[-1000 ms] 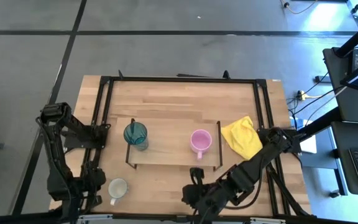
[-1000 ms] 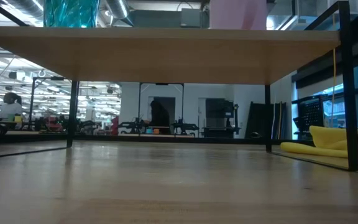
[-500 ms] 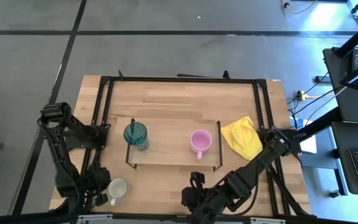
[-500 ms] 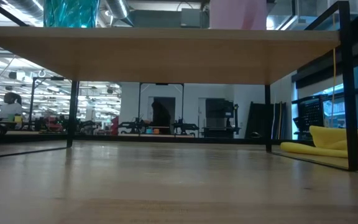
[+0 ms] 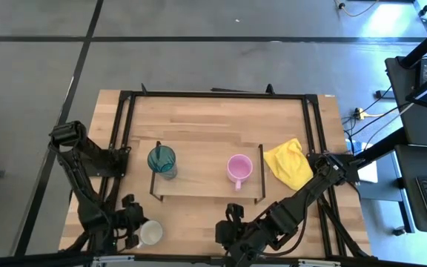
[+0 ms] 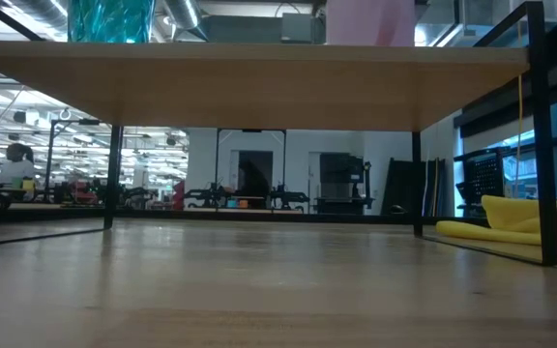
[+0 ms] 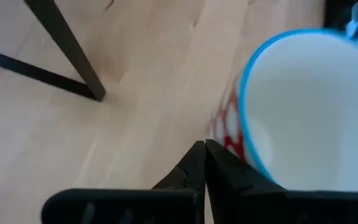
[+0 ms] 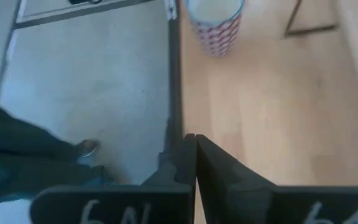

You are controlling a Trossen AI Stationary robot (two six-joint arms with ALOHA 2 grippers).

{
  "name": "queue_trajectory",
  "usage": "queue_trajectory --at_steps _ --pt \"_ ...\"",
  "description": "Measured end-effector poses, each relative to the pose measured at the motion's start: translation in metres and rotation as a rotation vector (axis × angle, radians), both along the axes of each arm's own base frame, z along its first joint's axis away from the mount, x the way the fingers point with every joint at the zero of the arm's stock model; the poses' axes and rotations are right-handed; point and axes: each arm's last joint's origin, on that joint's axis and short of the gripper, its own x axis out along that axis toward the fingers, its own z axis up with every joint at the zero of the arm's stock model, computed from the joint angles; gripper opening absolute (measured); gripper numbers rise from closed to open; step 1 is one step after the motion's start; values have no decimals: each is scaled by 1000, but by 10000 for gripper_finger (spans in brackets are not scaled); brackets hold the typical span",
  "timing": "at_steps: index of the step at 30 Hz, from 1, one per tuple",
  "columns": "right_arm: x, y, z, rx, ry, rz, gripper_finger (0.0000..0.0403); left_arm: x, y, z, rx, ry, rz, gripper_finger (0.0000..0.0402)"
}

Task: Stack small to large cups/mugs on shelf
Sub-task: Put the red cup on the shelf

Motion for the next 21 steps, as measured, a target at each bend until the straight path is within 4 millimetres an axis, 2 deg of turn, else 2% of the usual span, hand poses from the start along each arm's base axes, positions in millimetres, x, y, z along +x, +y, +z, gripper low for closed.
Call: queue_trajectory --at_steps 7,14,21 --pt "11 8 -18 75 67 70 10 -10 0 -2 11 112 -60 5" --pt "47 2 -40 148 27 148 10 -36 -10 -3 -55 126 -75 2" --pt "72 4 -41 144 -183 237 10 -46 -11 -2 -8 141 -158 2"
